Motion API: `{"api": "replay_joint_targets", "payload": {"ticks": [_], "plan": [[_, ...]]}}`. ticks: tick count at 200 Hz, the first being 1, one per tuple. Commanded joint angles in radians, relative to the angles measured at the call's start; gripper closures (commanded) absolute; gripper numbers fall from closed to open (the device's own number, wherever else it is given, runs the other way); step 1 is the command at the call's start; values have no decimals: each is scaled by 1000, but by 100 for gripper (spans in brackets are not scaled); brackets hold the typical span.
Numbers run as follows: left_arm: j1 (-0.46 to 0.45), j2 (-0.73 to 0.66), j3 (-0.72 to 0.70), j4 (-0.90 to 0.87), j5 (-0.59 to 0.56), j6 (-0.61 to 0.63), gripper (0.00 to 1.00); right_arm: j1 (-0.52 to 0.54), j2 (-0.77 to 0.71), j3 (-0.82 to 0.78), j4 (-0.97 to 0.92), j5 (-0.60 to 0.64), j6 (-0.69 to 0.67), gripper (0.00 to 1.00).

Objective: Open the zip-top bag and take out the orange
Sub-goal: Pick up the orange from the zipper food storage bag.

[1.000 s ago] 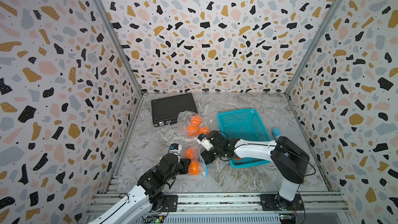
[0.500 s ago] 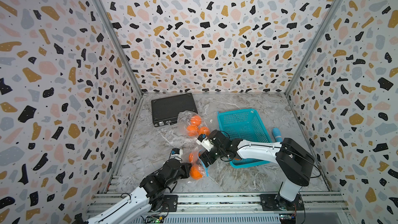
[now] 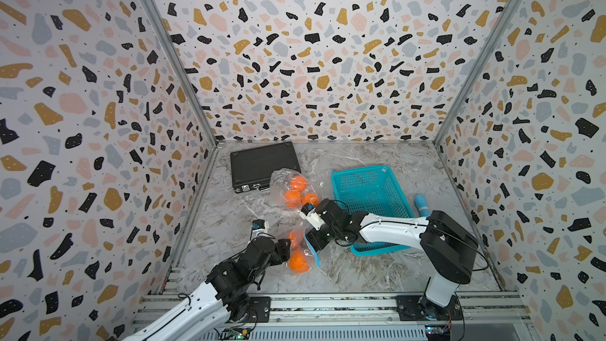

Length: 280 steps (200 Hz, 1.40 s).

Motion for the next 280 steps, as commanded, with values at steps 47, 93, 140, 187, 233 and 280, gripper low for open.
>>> {"api": "replay_joint_targets", "payload": {"ticks": [47,93,140,187,233,280], "plan": [[-28,-137,66,-137,203,1,30,4,-101,-63,-13,-165,49,14],[-114,-179,41,-252,245,-60,36,4,-100,-61,-44,-201,67,10],[-149,-47,-1,-134,309,-59,79,16,-92,-34,-94,-245,50,9],[-177,98,-68,29,251,-94,85,61,-77,-54,-89,-284,46,8],[-177,140,-62,53,94,-100,100,70,-24,-35,-145,-284,43,10],[-128,165,-9,39,-31,-61,100,34,-65,-29,-149,-92,71,13]]}}
